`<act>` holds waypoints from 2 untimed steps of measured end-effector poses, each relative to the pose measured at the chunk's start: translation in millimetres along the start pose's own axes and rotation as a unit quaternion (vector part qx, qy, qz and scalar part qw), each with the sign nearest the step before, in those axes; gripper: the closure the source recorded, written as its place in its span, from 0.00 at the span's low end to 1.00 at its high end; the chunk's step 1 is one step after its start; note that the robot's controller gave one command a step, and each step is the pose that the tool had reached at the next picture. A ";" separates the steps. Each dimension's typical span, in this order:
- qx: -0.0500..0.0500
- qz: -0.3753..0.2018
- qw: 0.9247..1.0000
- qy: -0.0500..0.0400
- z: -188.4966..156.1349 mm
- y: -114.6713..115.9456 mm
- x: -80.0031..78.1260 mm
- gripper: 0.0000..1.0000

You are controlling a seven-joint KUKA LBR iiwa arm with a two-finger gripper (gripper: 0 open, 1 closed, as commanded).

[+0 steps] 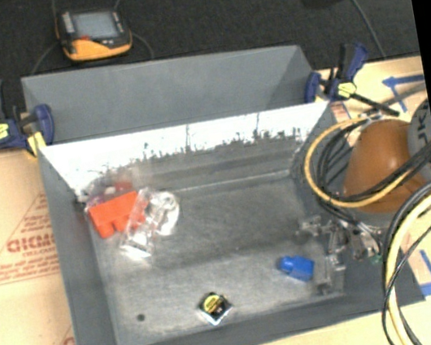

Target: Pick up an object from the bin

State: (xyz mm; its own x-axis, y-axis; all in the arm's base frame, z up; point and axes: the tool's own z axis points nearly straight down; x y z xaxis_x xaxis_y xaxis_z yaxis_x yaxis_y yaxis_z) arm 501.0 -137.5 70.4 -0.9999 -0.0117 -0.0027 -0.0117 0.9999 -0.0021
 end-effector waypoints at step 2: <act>0.000 -0.039 0.999 -0.002 -0.5 54.1 15.0 1.00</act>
Offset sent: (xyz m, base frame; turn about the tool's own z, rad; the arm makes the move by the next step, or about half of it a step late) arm -0.0171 0.0551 -0.0004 -0.0713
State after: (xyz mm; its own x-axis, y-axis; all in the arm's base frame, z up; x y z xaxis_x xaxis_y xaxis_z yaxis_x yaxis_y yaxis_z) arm 485.4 -83.6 70.7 -0.9960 -0.0890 -0.0063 -0.0890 0.9960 -0.0025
